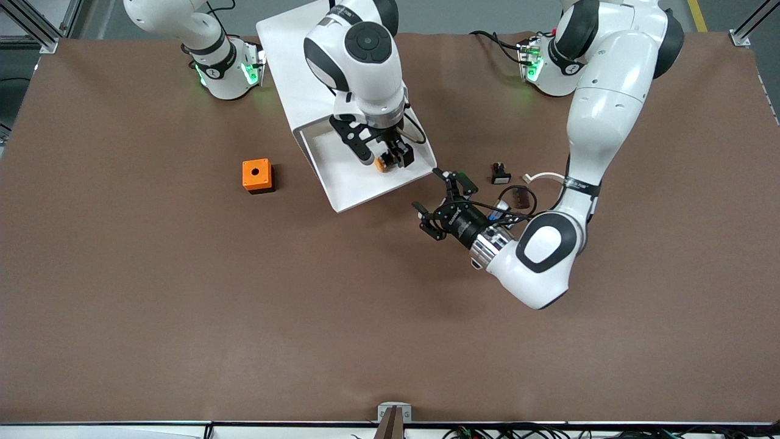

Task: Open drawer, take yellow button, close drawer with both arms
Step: 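Grasp the yellow push button inside the drawer with the right gripper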

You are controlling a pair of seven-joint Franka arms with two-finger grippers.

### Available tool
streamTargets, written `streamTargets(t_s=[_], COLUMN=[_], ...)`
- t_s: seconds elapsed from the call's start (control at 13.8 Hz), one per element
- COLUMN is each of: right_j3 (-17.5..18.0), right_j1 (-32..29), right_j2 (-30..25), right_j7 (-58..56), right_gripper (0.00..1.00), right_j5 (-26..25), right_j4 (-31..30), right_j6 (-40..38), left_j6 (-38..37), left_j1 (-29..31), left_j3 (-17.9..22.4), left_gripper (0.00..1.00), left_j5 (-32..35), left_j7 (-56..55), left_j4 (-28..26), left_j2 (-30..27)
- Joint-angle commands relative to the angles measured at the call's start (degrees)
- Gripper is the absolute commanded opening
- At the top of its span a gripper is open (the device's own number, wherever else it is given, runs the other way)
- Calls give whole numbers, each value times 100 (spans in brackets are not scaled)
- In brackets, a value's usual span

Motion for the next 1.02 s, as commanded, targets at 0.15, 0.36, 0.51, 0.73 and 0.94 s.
streamTargets(t_s=[0.15,0.36,0.51,0.73,0.94], right_j3=[-65,-65,-56,-64,-82], right_j1=[216,32,-231,-802,-1679], right_j2=[204,204,204,178,20], right_j7=[128,23,-370,-1634,-3451], right_gripper=[13,0,0,0,0], right_j5=[21,30,38,38,30], right_j4=[116,299,641,1204,1223], right_j6=[179,65,-424,-1453,-1911], left_j6=[130,647,1148,1956,2520], left_j1=[-159,-237,-456,-782,-1142], left_j3=[345,328,319,293,266], left_gripper=[100,100,100,100,100], left_j5=[1046,1794,2295,3103,3938], left_j7=[1881,2411,2465,2465,2456], left_j4=[169,142,125,37,-7], left_j2=[-595,-886,-1044,-1307,-1361])
